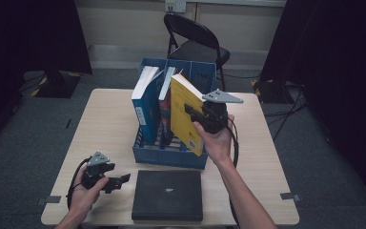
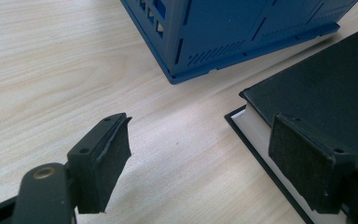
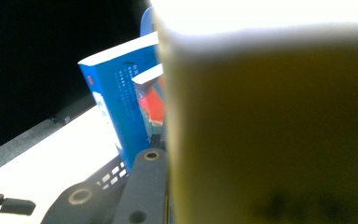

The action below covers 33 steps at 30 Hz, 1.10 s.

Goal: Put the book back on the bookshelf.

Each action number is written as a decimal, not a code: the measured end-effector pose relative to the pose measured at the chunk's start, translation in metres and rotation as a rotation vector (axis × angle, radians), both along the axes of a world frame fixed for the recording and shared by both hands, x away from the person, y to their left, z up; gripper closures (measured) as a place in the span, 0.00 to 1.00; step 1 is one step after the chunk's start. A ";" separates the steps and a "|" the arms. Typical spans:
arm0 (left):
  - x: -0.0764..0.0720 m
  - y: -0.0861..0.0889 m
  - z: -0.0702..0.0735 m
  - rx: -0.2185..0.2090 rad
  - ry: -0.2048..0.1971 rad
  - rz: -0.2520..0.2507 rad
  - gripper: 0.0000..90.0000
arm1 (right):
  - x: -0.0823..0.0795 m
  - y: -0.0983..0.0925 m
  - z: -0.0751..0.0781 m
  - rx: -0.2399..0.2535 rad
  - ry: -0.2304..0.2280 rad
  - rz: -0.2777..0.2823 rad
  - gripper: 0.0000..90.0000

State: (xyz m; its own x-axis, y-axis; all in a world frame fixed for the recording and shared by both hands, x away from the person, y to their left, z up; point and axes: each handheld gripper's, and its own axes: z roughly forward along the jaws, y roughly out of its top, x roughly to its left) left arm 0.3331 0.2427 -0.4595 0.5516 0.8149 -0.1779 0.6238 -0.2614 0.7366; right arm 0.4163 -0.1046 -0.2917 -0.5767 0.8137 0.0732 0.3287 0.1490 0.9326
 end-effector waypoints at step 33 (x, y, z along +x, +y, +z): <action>0.000 -0.003 -0.001 -0.005 0.002 -0.020 0.23 | 0.051 0.046 -0.009 -0.044 0.036 -0.223 0.84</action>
